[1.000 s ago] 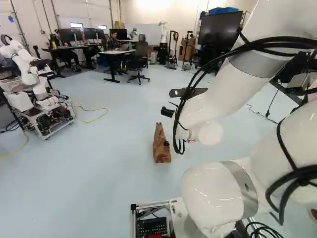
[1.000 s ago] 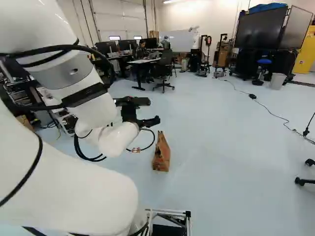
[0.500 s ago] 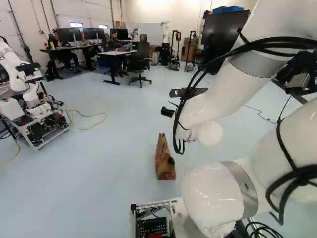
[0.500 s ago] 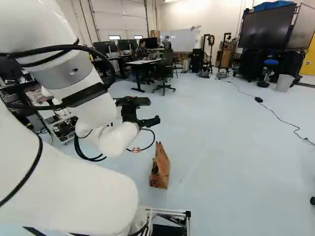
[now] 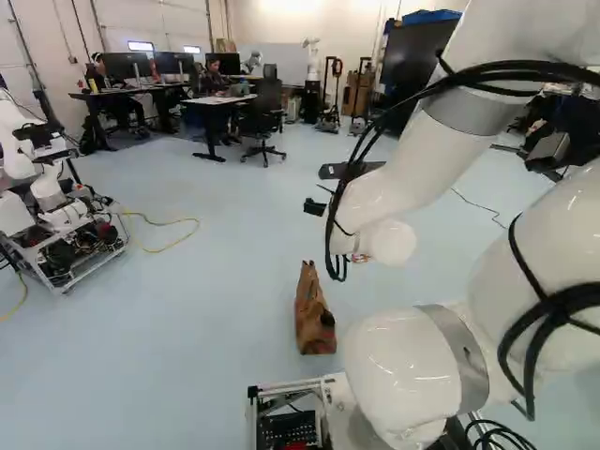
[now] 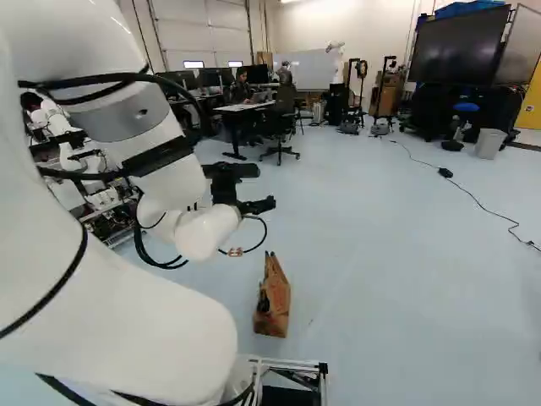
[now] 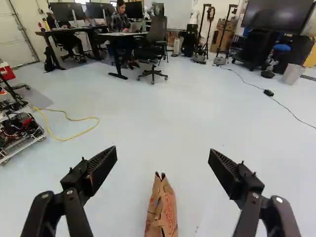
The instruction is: Pick up the grocery bag from the ground
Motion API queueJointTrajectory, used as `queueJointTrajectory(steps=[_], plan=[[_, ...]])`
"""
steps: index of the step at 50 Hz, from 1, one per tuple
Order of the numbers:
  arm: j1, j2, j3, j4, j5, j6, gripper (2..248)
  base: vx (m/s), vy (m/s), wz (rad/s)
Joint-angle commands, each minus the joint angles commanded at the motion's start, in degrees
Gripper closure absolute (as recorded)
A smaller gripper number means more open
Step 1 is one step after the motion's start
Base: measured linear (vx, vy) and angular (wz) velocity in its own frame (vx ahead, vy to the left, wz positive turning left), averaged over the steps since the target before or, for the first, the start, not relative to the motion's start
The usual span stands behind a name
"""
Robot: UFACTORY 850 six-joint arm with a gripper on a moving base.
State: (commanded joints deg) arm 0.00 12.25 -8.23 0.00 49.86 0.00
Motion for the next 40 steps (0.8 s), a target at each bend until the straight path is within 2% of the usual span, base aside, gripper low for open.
queueJointTrajectory(steps=[17,40], plan=[[0.00,-4.08,-3.68,0.04,-5.84,0.00,3,0.000,0.000,0.000],[-1.12,-14.72,-14.20,1.30,-20.92,0.00,3,0.000,0.000,0.000]])
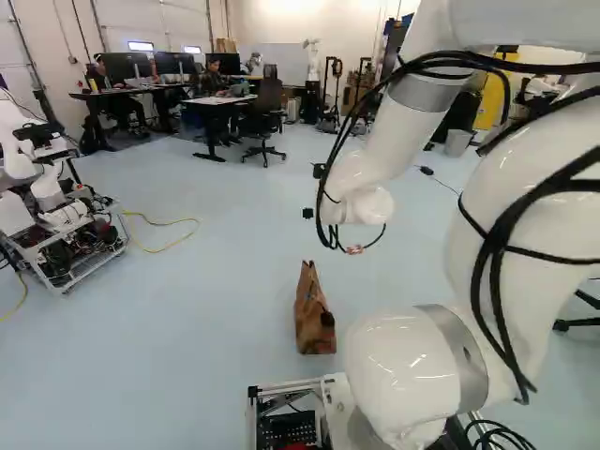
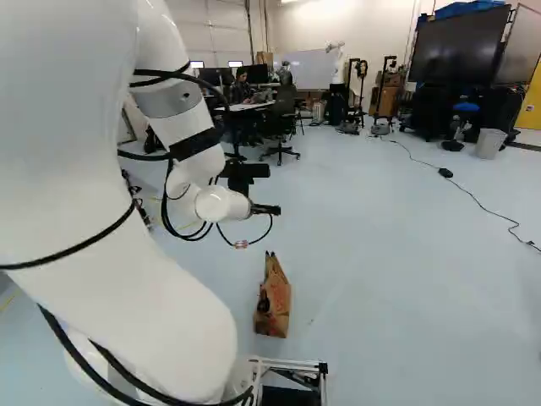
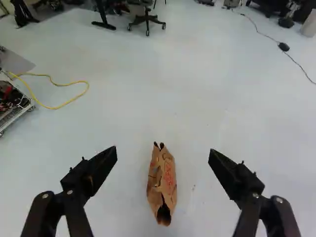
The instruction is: Pick up the grocery bag from the ground
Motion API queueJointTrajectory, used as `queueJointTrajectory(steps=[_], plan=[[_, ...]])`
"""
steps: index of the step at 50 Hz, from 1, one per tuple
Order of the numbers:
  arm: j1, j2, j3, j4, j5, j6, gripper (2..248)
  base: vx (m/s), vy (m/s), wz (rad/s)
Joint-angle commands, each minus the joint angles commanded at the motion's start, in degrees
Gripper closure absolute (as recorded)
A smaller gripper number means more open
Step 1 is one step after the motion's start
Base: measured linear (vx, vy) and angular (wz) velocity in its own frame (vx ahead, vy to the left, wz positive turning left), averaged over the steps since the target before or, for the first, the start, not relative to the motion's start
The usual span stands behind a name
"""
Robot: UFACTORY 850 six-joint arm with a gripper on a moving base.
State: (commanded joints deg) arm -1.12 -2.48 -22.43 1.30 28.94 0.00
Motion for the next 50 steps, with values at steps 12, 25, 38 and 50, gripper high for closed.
queueJointTrajectory(steps=[12,25,38,50], plan=[[-0.66,-8.81,-7.00,0.05,-9.10,0.00,3,0.000,0.000,0.000],[-0.82,-18.94,-15.01,0.05,-17.54,0.00,3,0.000,0.000,0.000],[-0.70,-28.15,-22.87,0.05,-24.00,0.00,3,0.000,0.000,0.000],[-0.30,-36.02,-30.15,0.05,-30.45,0.00,3,0.000,0.000,0.000]])
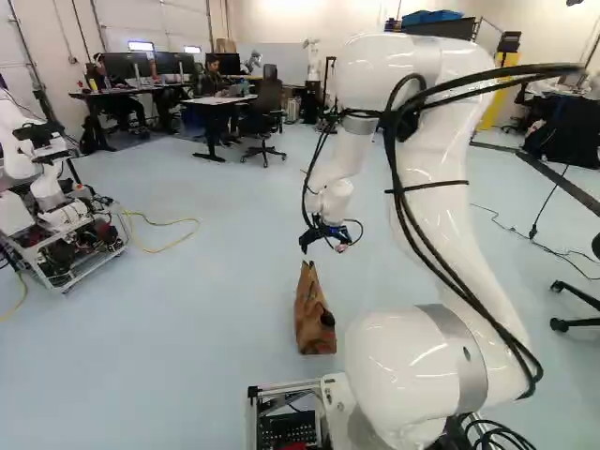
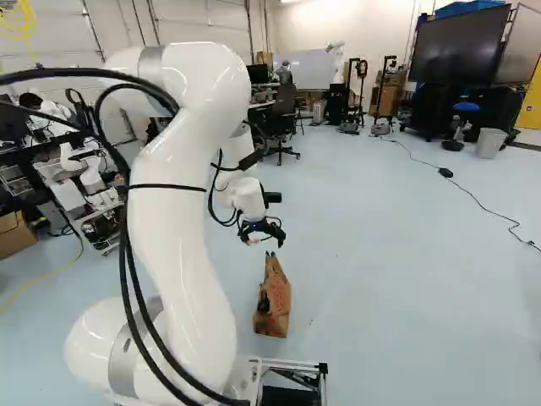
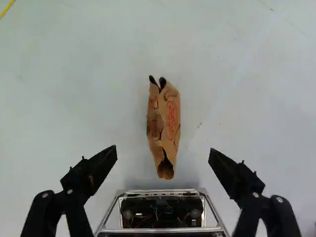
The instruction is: Pick up the grocery bag from the ground
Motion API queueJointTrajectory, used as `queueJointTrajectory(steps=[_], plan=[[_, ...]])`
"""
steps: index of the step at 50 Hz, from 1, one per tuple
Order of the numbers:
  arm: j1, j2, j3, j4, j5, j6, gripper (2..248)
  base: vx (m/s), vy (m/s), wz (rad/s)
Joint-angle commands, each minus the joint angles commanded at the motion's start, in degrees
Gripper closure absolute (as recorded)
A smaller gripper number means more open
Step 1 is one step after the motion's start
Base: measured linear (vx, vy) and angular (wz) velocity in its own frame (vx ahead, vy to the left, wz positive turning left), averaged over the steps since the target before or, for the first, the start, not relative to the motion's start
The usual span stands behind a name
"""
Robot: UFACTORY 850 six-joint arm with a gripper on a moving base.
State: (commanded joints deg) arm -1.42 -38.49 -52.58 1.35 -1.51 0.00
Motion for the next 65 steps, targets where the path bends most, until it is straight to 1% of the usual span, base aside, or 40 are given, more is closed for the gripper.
queueJointTrajectory(steps=[13,35,41,53,65], plan=[[0.76,-7.92,-7.85,0.00,-5.03,0.00,3,0.000,0.000,0.000],[1.92,-20.21,-20.91,0.00,-5.81,0.00,3,0.000,0.000,0.000],[2.20,-23.32,-24.29,0.00,-6.82,0.00,3,0.000,0.000,0.000],[2.79,-28.75,-29.31,0.00,-9.08,0.00,3,0.000,0.000,0.000],[3.39,-33.39,-33.07,0.00,-9.96,0.00,3,0.000,0.000,0.000]])
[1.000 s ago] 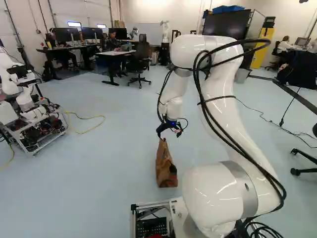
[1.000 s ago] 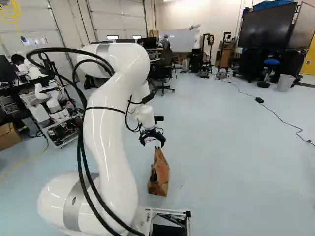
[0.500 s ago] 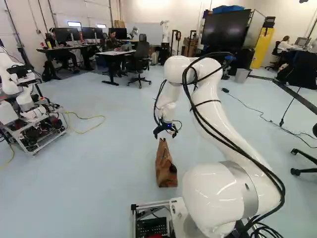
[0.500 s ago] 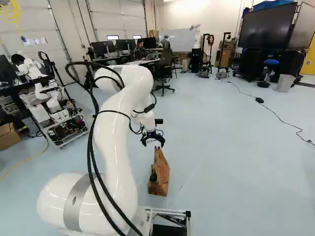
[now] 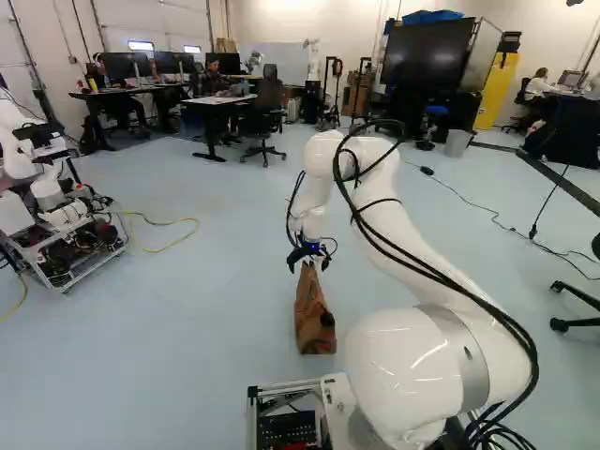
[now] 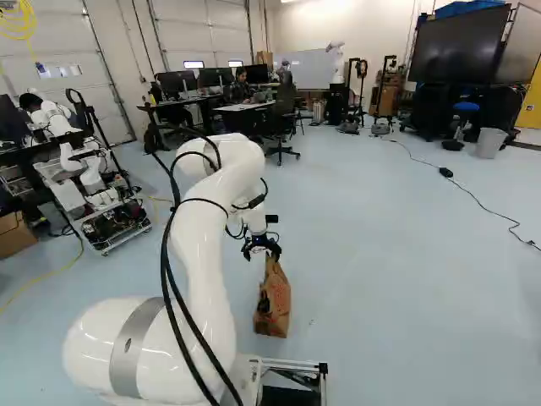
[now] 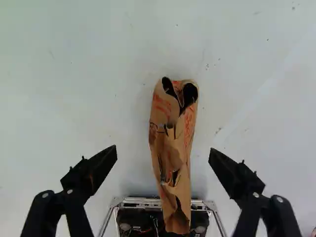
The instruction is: Pick up the grocery bag from the ground
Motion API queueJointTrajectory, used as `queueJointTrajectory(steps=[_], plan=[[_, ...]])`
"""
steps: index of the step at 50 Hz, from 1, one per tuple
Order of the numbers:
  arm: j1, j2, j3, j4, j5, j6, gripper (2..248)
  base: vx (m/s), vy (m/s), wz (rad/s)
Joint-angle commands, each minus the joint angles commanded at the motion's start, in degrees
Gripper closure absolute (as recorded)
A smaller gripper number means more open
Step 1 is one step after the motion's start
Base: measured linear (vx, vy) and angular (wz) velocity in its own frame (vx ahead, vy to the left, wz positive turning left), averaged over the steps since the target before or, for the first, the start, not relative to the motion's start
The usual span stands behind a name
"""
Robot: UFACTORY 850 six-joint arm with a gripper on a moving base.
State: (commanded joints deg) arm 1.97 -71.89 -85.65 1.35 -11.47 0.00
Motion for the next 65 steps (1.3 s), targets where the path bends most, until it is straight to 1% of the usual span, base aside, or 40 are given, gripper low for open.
queueJointTrajectory(steps=[11,43,49,60,61,65], plan=[[0.37,-4.36,-3.64,0.00,-0.06,0.00,3,0.000,0.000,0.000],[0.41,-17.17,-15.32,0.00,-0.06,0.00,3,0.000,0.000,0.000],[0.41,-18.14,-16.27,0.00,-0.06,0.00,3,0.000,0.000,0.000],[0.41,-18.45,-16.57,0.00,-0.06,0.00,3,0.000,0.000,0.000],[0.41,-18.46,-16.58,0.00,-0.06,0.00,23,0.000,0.000,0.000],[0.41,-18.46,-16.58,0.00,-0.06,0.00,23,0.000,0.000,0.000]])
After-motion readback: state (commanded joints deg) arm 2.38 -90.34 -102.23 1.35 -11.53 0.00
